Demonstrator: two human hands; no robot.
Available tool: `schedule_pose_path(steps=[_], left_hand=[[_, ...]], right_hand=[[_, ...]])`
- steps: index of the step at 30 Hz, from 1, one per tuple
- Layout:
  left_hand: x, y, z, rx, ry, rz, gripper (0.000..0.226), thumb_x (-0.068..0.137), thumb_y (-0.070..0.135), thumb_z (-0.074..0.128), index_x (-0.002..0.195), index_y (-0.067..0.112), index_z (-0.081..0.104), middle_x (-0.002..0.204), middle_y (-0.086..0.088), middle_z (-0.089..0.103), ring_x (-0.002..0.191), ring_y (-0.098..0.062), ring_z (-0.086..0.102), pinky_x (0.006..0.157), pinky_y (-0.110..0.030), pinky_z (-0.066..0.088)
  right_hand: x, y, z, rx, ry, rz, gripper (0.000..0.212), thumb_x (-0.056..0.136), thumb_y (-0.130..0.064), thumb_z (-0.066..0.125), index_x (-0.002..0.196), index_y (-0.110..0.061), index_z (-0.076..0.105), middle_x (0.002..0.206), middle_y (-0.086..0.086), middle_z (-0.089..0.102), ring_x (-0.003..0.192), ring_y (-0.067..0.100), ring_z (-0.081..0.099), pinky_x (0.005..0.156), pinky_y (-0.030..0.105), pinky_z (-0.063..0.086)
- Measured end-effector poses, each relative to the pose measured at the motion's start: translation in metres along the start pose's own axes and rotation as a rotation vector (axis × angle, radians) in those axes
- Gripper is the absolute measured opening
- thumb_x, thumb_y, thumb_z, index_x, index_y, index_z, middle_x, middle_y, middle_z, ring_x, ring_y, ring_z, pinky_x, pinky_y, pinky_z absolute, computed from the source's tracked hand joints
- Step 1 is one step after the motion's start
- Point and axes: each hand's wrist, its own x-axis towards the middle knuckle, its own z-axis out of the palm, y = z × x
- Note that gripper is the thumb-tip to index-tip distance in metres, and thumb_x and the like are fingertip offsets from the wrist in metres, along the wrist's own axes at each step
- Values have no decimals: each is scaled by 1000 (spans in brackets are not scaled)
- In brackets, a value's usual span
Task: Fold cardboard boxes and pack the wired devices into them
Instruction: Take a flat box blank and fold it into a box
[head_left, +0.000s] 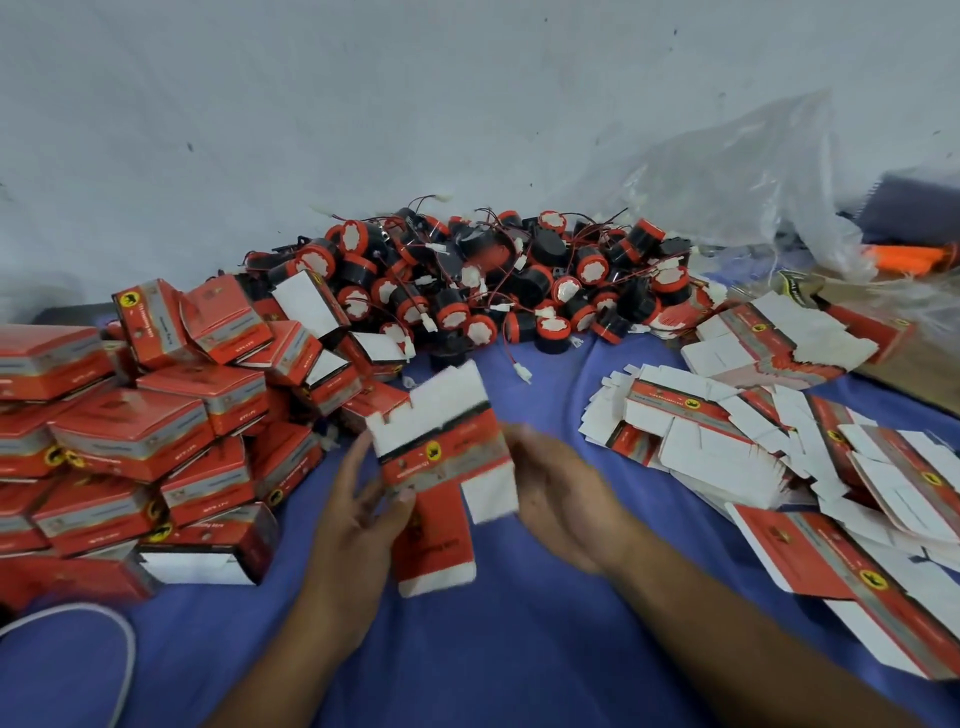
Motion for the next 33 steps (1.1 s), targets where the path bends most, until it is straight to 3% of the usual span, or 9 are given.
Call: schedule_pose_path(steps=[4,7,9,12,16,20,24,28,33], left_hand=[[-10,4,11,174,-168,15,65,86,53,65,144,55,36,135,24,58,124,1,55,92,-14,50],[-20,10,21,269,-232,62,74,77,83,53,143,55,34,130,45,49,123,16,48,88,-3,43],[-25,15,24,275,-242,87,86,72,87,54,146,50,30,136,36,49,125,6,52,90,-11,47],[-30,27,20,143,-261,65,101,68,80,68,151,36,32,145,2,51,125,-20,57,87,-26,52],[-34,50,21,1,-304,39,91,59,71,81,139,42,49,142,11,55,130,-19,55,92,-34,55],[-34,59,22,-78,-318,0,116,40,68,89,137,24,42,141,5,56,133,-24,52,100,-42,52],[-35,61,23,-132,-228,45,117,26,66,93,121,22,42,141,-6,53,132,-31,52,99,-46,53],[-35,66,25,-126,-212,82,109,30,70,90,112,22,36,119,12,64,119,-25,59,94,-45,55],[-38,67,23,-119,-215,84,99,33,71,89,109,27,43,99,5,64,90,-26,63,75,-48,53]], right_hand=[[-5,4,2,-211,-44,-85,93,80,-49,80,153,-22,30,159,-2,38,145,23,39,110,47,42],[-10,-2,10,-428,-164,-98,91,82,-52,75,155,-40,22,160,-20,30,149,9,27,113,41,41],[-14,-4,15,-561,-198,-119,90,83,-51,74,156,-38,23,160,-22,26,151,8,23,116,47,37],[-16,-4,18,-664,-199,-195,95,81,-29,82,157,-29,25,163,-16,24,151,12,24,117,52,34],[-16,-4,23,-744,-184,-303,103,71,-8,90,153,-17,29,161,-10,27,148,19,32,116,42,39],[-18,-4,26,-797,-102,-420,102,61,-19,97,144,-16,36,156,-2,35,145,23,37,114,44,39],[-19,-5,31,-801,9,-523,93,58,-21,98,131,-15,41,143,6,47,139,22,43,112,38,39],[-24,-10,32,-760,-64,-433,86,62,-15,97,132,-14,47,139,0,46,139,21,44,113,38,39],[-27,-13,33,-736,-146,-361,106,67,-9,94,151,-17,30,147,4,43,140,22,44,115,45,38]])
